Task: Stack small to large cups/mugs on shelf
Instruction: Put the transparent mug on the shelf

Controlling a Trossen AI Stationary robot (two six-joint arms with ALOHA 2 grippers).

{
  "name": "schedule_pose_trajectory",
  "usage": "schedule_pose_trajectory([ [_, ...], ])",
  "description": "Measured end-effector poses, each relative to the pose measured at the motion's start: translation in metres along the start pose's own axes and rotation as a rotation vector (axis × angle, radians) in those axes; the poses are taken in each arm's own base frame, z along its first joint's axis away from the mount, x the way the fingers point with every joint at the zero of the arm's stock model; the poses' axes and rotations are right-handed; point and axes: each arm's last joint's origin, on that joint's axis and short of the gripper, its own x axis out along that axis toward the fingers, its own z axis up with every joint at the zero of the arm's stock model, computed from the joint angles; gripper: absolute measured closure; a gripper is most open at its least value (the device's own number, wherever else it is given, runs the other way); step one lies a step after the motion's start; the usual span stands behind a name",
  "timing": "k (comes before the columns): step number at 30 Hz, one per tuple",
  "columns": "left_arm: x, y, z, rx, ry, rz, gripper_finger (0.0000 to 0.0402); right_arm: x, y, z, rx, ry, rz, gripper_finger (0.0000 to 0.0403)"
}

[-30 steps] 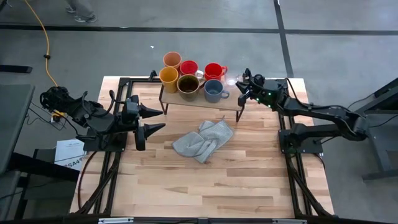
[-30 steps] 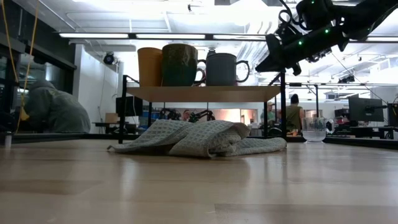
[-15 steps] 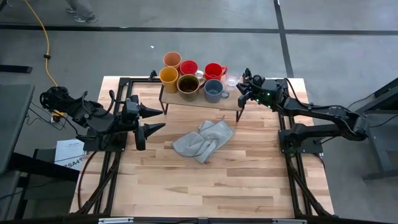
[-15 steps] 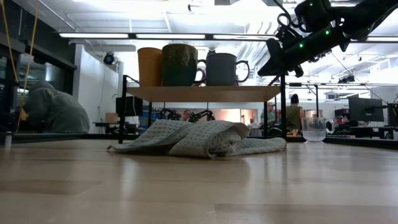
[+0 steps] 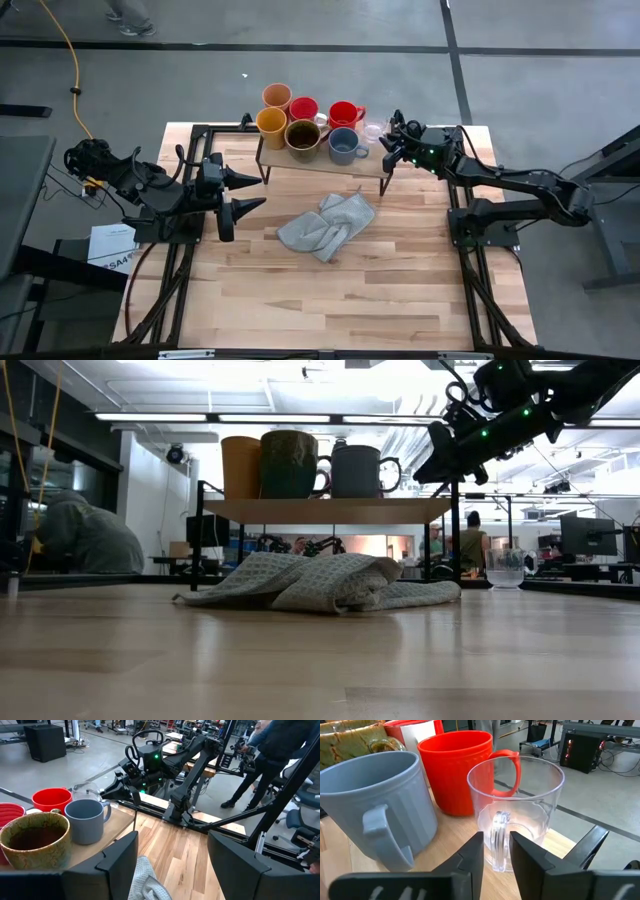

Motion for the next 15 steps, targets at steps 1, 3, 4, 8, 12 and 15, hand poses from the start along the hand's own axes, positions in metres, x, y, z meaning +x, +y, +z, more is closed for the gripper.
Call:
schedule_pose_trajectory([
  [1, 0.0, 0.0, 0.0, 0.0, 0.0, 0.0, 0.0176, 0.0, 0.0, 0.0, 0.0, 0.0, 0.0, 0.0316],
  [3, 0.0, 0.0, 0.0, 0.0, 0.0, 0.0, 0.0176, 0.0, 0.0, 0.0, 0.0, 0.0, 0.0, 0.0306],
  [4, 0.0, 0.0, 0.0, 0.0, 0.0, 0.0, 0.0176, 0.0, 0.0, 0.0, 0.0, 0.0, 0.0, 0.03],
  [8, 0.0, 0.0, 0.0, 0.0, 0.0, 0.0, 0.0176, -0.004, -0.001, 0.001, -0.001, 0.009, -0.002, 0.0273],
  [12, 0.0, 0.0, 0.0, 0.0, 0.0, 0.0, 0.0176, -0.013, -0.002, 0.003, -0.001, 0.014, -0.003, 0.0247],
  [15, 0.0, 0.0, 0.0, 0.0, 0.0, 0.0, 0.0176, -0.023, -0.003, 0.005, 0.004, 0.019, -0.003, 0.0233],
])
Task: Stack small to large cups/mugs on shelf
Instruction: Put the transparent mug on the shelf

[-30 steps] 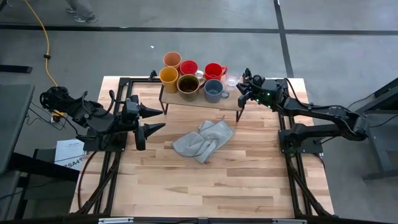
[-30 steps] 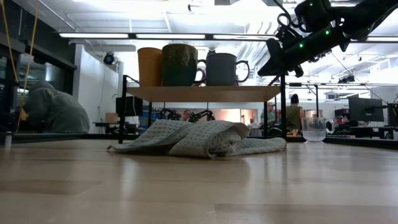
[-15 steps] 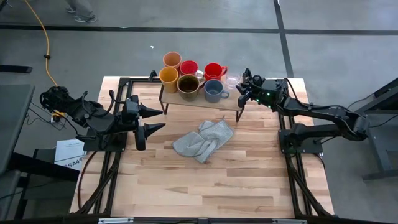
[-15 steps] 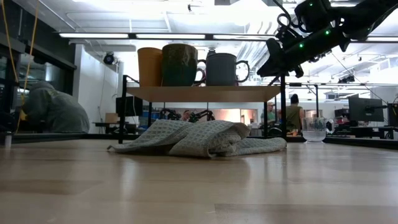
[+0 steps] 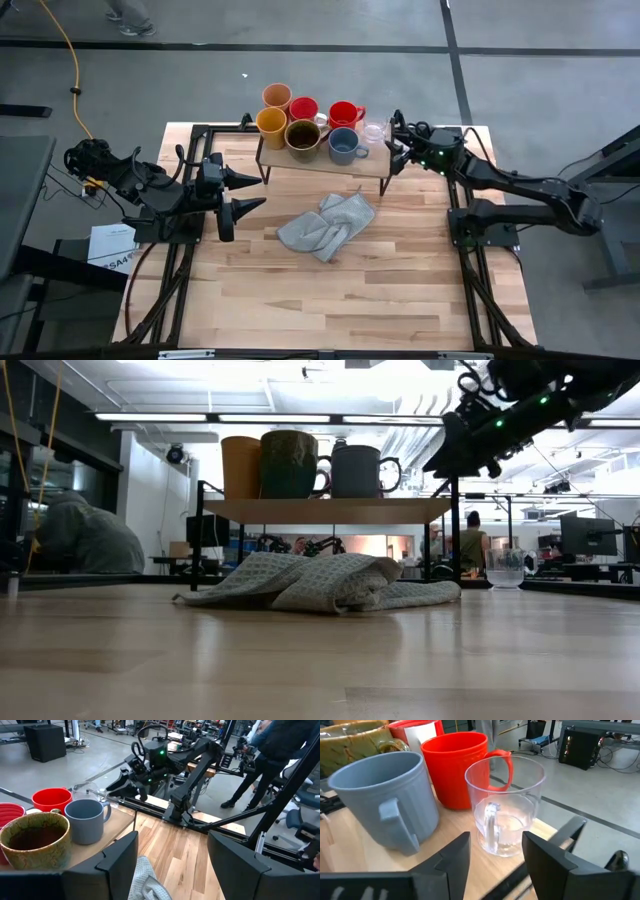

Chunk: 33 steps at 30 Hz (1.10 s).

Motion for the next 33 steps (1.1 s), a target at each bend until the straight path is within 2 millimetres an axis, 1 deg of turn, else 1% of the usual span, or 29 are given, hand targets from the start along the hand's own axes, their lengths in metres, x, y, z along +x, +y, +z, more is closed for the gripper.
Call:
schedule_pose_trajectory([
  [4, 0.0, 0.0, 0.0, 0.0, 0.0, 0.0, 0.0176, -0.018, -0.002, 0.004, -0.001, -0.003, 0.001, 0.0227],
  [9, 0.0, 0.0, 0.0, 0.0, 0.0, 0.0, 0.0176, -0.05, -0.006, 0.011, 0.057, -0.063, 0.039, 0.0226],
  [14, 0.0, 0.0, 0.0, 0.013, 0.0, -0.001, 0.0176, -0.082, -0.004, 0.023, 0.121, -0.196, 0.222, 0.0226],
  [18, 0.0, 0.001, 0.001, 0.068, 0.002, -0.01, 0.0177, -0.098, 0.005, 0.034, 0.163, -0.31, 0.442, 0.0226],
  [21, 0.004, 0.012, 0.006, 0.077, 0.006, -0.02, 0.0177, -0.103, 0.013, 0.043, 0.196, -0.381, 0.576, 0.0226],
  [24, 0.011, 0.023, 0.012, 0.085, 0.013, -0.046, 0.0177, -0.104, 0.022, 0.047, 0.197, -0.424, 0.653, 0.0226],
  [28, 0.024, 0.034, 0.019, 0.077, -0.022, -0.156, 0.0177, -0.102, 0.032, 0.047, 0.2, -0.417, 0.72, 0.0226],
  [30, 0.03, 0.038, 0.016, 0.06, -0.069, -0.221, 0.0177, -0.101, 0.036, 0.046, 0.2, -0.4, 0.74, 0.0226],
  [33, 0.036, 0.045, 0.002, 0.016, -0.129, -0.26, 0.0177, -0.101, 0.042, 0.044, 0.2, -0.386, 0.768, 0.0226],
])
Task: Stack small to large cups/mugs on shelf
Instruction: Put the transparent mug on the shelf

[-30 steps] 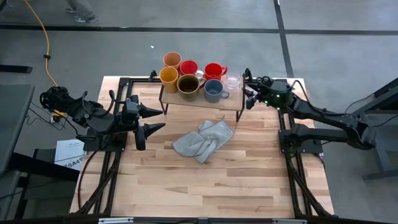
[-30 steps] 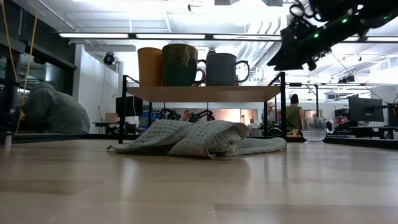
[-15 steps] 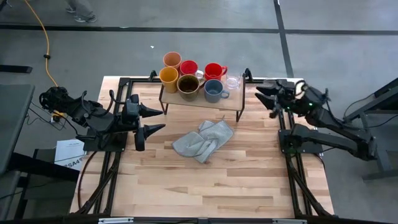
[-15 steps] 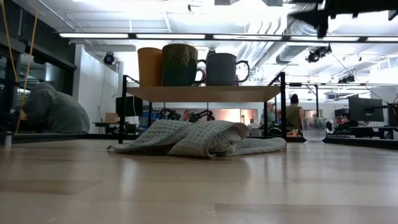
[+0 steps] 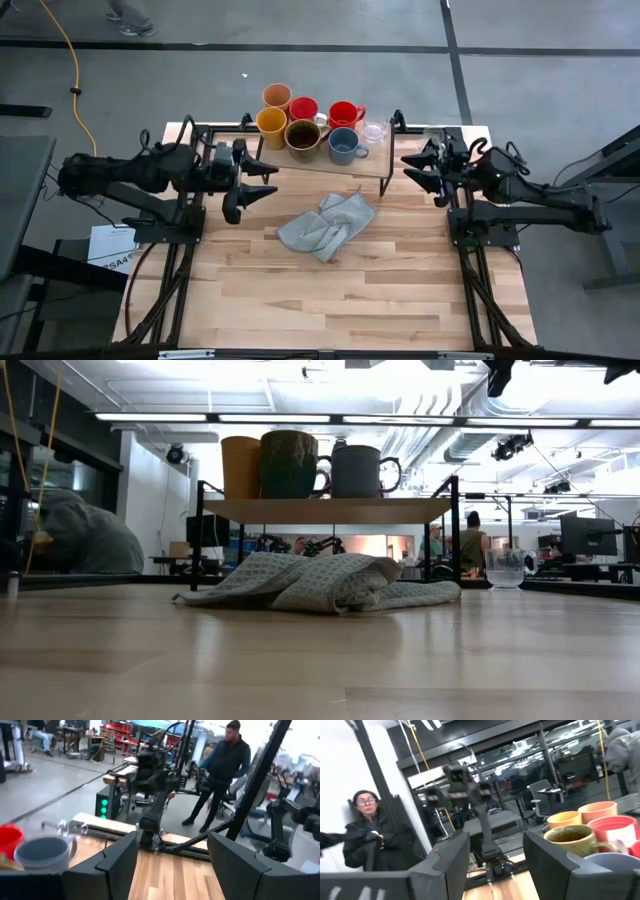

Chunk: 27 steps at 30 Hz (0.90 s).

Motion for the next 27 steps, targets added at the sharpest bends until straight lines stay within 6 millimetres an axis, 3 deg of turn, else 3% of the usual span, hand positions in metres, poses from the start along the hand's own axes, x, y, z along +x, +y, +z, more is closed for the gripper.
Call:
schedule_pose_trajectory([
  [5, -0.014, 0.011, -0.038, -0.13, -0.105, -0.02, 0.0177, 0.001, 0.005, 0.0, 0.007, -0.015, 0.02, 0.0226],
  [10, -0.034, 0.015, -0.059, -0.218, -0.227, -0.064, 0.0177, 0.002, 0.008, -0.001, -0.042, -0.025, 0.005, 0.0226],
  [16, -0.048, 0.02, -0.065, -0.244, -0.242, -0.03, 0.0177, 0.002, 0.012, 0.002, -0.12, -0.065, 0.006, 0.0226],
  [27, -0.05, 0.019, -0.062, -0.293, -0.265, -0.056, 0.0176, 0.002, 0.013, 0.002, -0.134, -0.068, 0.013, 0.0226],
])
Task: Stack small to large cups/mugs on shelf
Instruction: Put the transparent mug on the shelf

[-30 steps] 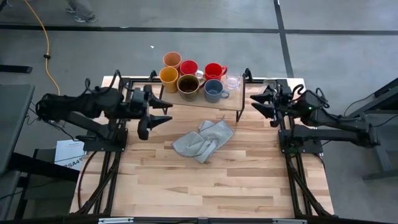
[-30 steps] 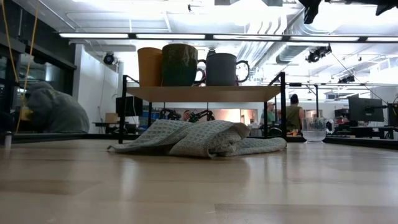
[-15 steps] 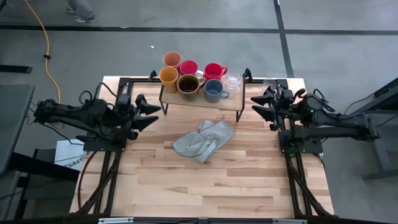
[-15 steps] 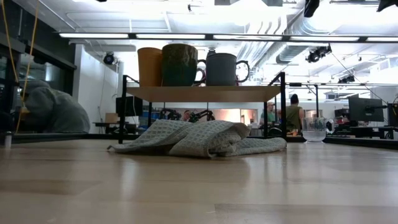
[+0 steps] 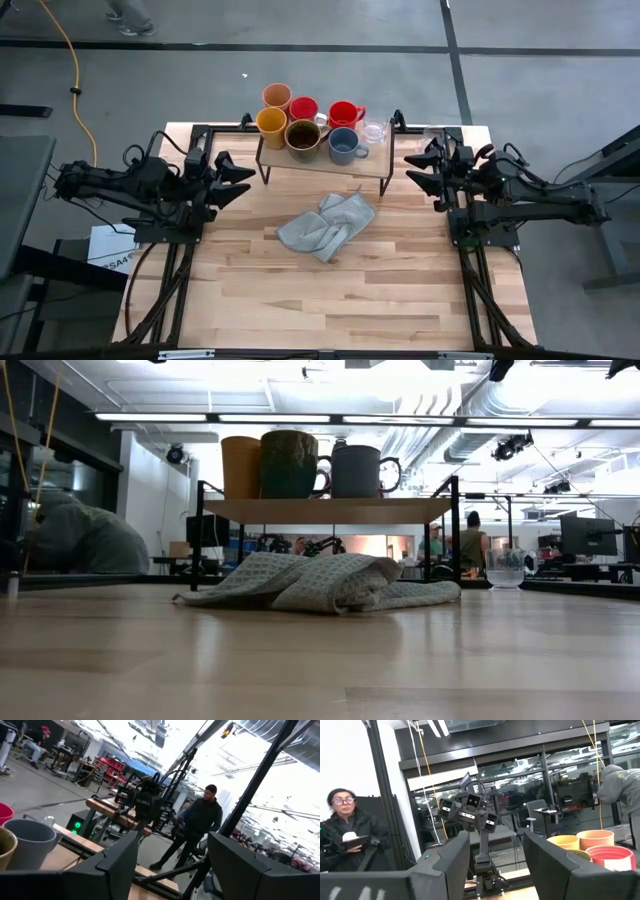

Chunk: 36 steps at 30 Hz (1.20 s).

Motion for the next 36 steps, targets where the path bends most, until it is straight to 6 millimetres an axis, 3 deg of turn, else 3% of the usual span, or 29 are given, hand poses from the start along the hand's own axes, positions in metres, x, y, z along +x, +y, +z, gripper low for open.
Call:
schedule_pose_trajectory([
  [11, 0.0, 0.001, -0.001, 0.008, 0.012, 0.006, 0.0176, 0.001, -0.001, -0.001, 0.007, 0.003, -0.012, 0.0226],
  [15, 0.0, 0.001, -0.001, 0.008, 0.009, 0.013, 0.0176, 0.006, -0.005, -0.006, 0.007, 0.028, -0.123, 0.0226],
  [19, 0.0, 0.001, -0.001, 0.009, 0.006, 0.019, 0.0176, 0.017, -0.015, -0.007, -0.025, 0.201, -0.445, 0.0226],
  [23, 0.0, 0.001, -0.001, 0.009, 0.007, 0.019, 0.0176, 0.025, -0.028, 0.004, -0.053, 0.394, -0.88, 0.0226],
  [27, 0.0, 0.001, -0.001, 0.01, 0.007, 0.019, 0.0176, 0.028, -0.047, 0.013, -0.007, 0.582, -1.173, 0.0226],
  [32, 0.0, 0.001, -0.001, 0.01, 0.006, 0.019, 0.0176, 0.028, -0.084, 0.008, 0.113, 0.855, -1.404, 0.0226],
  [36, 0.0, 0.001, -0.001, 0.01, 0.006, 0.019, 0.0176, 0.025, -0.123, -0.006, 0.28, 0.999, -1.46, 0.0226],
])
